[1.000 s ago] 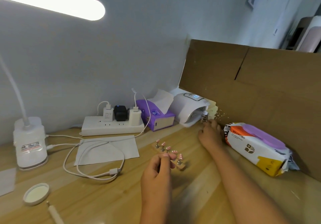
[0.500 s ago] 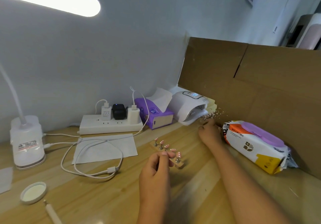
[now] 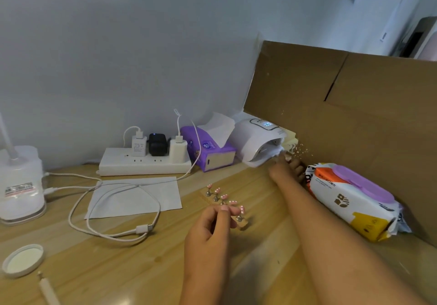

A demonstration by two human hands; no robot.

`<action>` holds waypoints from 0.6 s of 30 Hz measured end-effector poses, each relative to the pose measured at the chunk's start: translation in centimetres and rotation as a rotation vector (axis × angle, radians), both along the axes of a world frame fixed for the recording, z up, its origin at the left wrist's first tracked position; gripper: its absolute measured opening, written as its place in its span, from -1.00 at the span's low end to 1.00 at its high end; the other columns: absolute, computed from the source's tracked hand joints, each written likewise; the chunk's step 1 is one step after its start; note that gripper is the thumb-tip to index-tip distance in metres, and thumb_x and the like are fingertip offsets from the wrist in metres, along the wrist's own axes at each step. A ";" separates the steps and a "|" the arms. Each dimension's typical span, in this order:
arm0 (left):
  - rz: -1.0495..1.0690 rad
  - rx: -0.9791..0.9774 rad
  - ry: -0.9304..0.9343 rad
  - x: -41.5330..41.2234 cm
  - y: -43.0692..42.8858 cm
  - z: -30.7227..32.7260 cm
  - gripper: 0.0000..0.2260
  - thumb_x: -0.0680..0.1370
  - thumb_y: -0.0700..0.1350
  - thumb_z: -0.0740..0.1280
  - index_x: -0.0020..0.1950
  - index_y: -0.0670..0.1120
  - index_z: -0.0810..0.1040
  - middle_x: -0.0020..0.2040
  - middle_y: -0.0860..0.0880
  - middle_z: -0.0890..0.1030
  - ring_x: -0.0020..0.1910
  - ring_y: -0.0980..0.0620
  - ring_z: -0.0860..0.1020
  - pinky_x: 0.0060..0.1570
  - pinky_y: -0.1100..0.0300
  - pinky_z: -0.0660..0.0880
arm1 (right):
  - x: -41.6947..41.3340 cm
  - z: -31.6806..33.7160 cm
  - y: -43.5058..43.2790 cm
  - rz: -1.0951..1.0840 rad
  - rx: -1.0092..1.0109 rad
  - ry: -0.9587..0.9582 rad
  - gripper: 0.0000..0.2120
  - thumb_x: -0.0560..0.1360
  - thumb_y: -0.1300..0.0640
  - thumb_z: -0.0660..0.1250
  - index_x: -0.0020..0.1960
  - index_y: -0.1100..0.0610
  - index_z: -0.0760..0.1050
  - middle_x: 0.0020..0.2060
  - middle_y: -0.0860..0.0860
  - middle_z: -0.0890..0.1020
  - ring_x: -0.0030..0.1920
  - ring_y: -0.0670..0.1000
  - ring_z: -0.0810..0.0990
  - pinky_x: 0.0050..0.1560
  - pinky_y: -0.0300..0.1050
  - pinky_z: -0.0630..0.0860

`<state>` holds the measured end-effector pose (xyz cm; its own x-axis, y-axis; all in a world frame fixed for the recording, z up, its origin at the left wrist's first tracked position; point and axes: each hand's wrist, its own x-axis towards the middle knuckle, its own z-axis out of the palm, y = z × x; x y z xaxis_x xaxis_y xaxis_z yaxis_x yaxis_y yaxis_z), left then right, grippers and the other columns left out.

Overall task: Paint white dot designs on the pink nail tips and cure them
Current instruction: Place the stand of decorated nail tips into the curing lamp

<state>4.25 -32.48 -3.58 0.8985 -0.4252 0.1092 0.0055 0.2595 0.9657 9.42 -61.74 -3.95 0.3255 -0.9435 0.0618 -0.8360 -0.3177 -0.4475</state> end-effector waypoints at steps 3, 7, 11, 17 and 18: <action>-0.009 0.004 0.010 -0.2 0.1 0.2 -0.73 0.59 -0.17 0.25 -0.24 -0.06 0.67 -0.37 0.19 0.61 -0.42 0.31 0.46 -0.36 0.48 0.35 | -0.2 -0.5 0.2 0.125 -0.135 -0.107 -0.58 0.60 0.13 0.10 0.45 0.01 0.30 0.43 0.17 0.28 0.40 0.22 0.18 0.38 0.11 0.14; -0.021 0.019 0.016 -0.1 0.0 0.2 -0.73 0.59 -0.17 0.25 -0.24 -0.07 0.67 -0.38 0.18 0.60 -0.41 0.31 0.47 -0.34 0.48 0.37 | 0.6 -0.6 0.0 0.327 -0.167 -0.141 -0.66 0.56 0.23 0.14 0.30 0.04 0.44 0.32 0.12 0.47 0.34 0.21 0.29 0.27 0.05 0.27; -0.025 0.013 0.009 0.1 -0.2 -0.2 -0.70 0.58 -0.18 0.27 -0.31 -0.01 0.67 -0.40 0.11 0.58 -0.39 0.29 0.47 -0.33 0.46 0.36 | 1.9 -0.6 -0.4 0.355 -0.028 -0.080 -0.46 0.47 0.31 0.13 0.40 -0.04 0.33 0.43 0.06 0.32 0.34 0.16 0.21 0.05 -0.11 0.16; -0.021 0.022 -0.016 0.2 -0.3 -0.3 -0.70 0.57 -0.20 0.27 -0.31 -0.02 0.66 -0.39 0.14 0.60 -0.38 0.29 0.49 -0.32 0.47 0.36 | 1.7 -0.1 -0.1 0.317 0.008 -0.075 -0.58 0.48 0.33 0.14 0.32 0.15 0.40 0.17 0.09 0.36 0.21 0.17 0.31 0.10 -0.08 0.25; -0.021 0.023 -0.016 0.2 -0.3 -0.2 -0.70 0.58 -0.21 0.27 -0.30 -0.03 0.66 -0.39 0.15 0.60 -0.39 0.29 0.49 -0.32 0.48 0.36 | 1.2 -0.2 -0.2 0.301 -0.014 -0.028 -0.57 0.51 0.32 0.12 0.36 0.14 0.37 0.29 0.14 0.35 0.27 0.18 0.30 0.12 -0.10 0.26</action>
<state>4.47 -32.82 -3.83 0.8876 -0.4463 0.1136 -0.0052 0.2370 0.9715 10.66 -61.93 -4.14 0.5881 -0.8042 0.0864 -0.6912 -0.5552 -0.4627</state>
